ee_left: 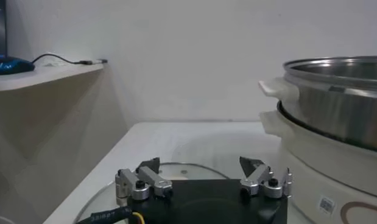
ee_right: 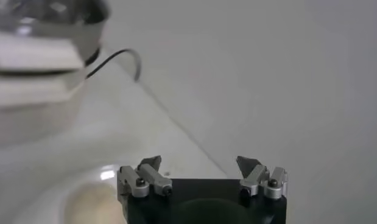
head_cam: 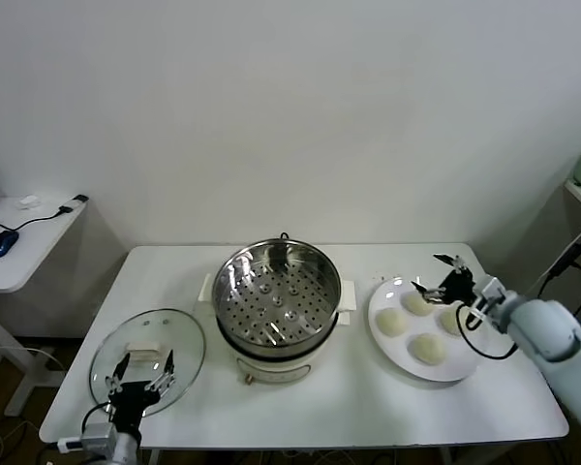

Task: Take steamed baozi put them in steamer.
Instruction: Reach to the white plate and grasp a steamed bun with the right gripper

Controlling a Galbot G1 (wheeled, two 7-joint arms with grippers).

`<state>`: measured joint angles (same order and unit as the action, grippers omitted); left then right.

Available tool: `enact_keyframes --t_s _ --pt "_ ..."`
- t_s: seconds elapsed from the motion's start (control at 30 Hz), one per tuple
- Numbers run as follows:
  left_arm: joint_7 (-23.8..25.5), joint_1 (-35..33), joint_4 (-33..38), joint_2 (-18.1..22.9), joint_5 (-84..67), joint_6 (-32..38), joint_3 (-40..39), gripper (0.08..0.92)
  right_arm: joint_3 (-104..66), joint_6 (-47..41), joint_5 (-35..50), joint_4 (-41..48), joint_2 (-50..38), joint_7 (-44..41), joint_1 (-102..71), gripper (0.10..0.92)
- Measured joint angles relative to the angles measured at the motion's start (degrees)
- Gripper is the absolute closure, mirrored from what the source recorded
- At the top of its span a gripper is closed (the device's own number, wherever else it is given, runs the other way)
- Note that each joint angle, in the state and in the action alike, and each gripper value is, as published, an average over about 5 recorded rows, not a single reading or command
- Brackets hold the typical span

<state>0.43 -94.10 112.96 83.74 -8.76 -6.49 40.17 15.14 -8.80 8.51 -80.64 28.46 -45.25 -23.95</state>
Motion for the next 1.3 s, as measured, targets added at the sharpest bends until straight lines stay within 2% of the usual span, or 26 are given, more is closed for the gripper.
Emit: enact_keyframes --t_s 0.23,0.5,0.93,1.3 --pt "0.0 0.0 -0.3 0.2 0.0 0.0 -0.3 0.177 23.1 2.4 -1.5 9.5 2.0 -11.3 21.3 0.203" --pt "0.1 0.1 -1.1 0.4 0.2 -0.1 0.0 0.177 39.4 3.4 -1.8 22.0 10.4 -17.0 34.4 0.203" --pt "0.2 -0.3 -2.0 0.9 0.3 0.0 1.1 0.177 43.6 4.6 -3.9 38.1 22.6 -20.2 35.7 0.203" --pt "0.4 0.0 -2.6 1.6 0.5 0.0 0.6 0.177 40.4 5.5 -7.6 46.7 29.0 -20.4 32.1 0.203"
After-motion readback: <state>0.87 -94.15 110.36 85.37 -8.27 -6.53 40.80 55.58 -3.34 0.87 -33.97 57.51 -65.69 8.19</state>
